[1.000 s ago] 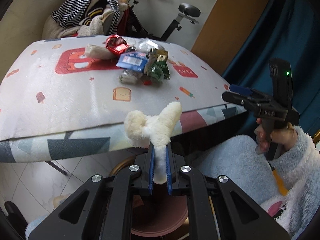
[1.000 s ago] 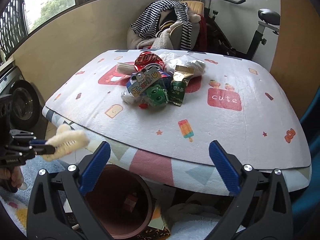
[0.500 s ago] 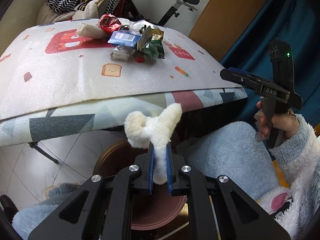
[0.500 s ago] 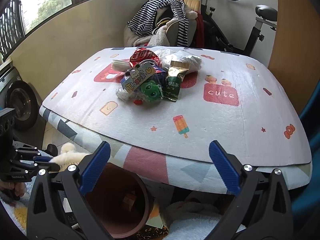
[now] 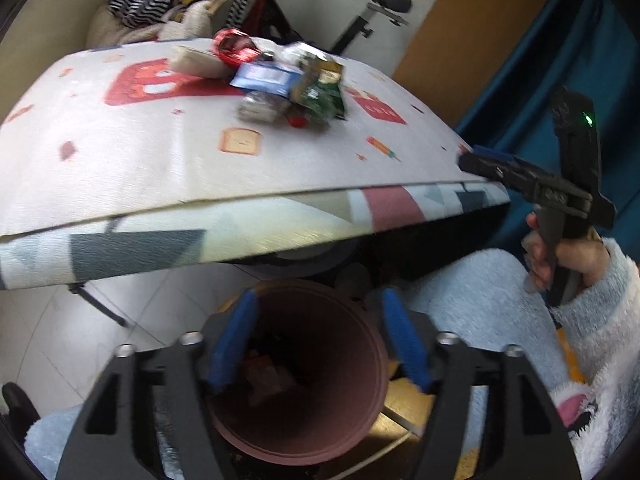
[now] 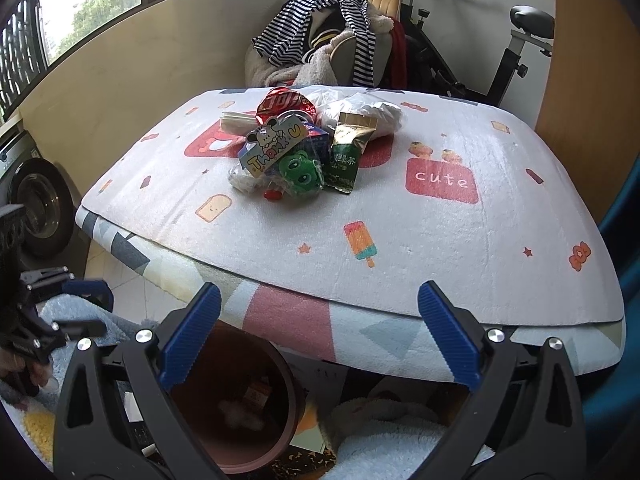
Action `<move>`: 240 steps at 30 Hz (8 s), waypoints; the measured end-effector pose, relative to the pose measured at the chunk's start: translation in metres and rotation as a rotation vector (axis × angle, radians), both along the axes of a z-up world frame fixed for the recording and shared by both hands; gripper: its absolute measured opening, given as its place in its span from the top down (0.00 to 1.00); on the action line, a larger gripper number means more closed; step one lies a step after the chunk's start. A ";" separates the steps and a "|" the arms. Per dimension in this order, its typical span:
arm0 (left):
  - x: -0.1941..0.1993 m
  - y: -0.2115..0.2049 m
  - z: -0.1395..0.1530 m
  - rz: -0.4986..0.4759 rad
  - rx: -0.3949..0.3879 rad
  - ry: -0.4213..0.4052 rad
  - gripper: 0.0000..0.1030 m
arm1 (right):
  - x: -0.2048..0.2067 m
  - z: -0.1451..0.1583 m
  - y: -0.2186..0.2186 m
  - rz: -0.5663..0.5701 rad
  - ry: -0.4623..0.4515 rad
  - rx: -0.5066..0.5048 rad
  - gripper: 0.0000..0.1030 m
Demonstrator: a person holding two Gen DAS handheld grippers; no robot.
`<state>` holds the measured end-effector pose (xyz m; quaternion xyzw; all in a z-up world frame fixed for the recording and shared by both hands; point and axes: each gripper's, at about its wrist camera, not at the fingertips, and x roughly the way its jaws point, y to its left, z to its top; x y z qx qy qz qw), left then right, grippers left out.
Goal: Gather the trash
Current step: 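Open both grippers to drop the glove and fluffy toy into the bin, then grasp the gold-green tea packet with the right gripper while the left grasps the red wrapper, then carry the tea packet and crushed red can over the brown bin with both grippers, then open the right gripper to drop the tea packet while the left drops the red can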
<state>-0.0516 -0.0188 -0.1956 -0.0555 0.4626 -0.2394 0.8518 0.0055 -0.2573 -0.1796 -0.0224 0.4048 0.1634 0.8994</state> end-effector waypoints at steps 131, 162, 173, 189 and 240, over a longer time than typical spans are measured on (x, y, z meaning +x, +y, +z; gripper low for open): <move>0.325 0.002 0.091 0.114 0.011 -0.151 0.64 | 0.151 -0.014 -0.050 -0.108 0.007 0.159 0.75; 0.080 0.011 0.113 0.036 0.114 -0.284 0.65 | 0.030 0.026 -0.002 0.040 -0.039 0.138 0.75; 0.022 0.034 0.086 0.077 0.075 -0.229 0.65 | -0.009 -0.005 0.037 0.161 0.048 0.140 0.75; -0.010 0.052 0.074 0.128 0.052 -0.235 0.65 | -0.030 -0.049 0.080 0.245 0.201 0.130 0.74; -0.013 -0.002 0.000 -0.031 0.158 -0.105 0.65 | -0.007 -0.018 0.006 0.004 0.023 0.079 0.06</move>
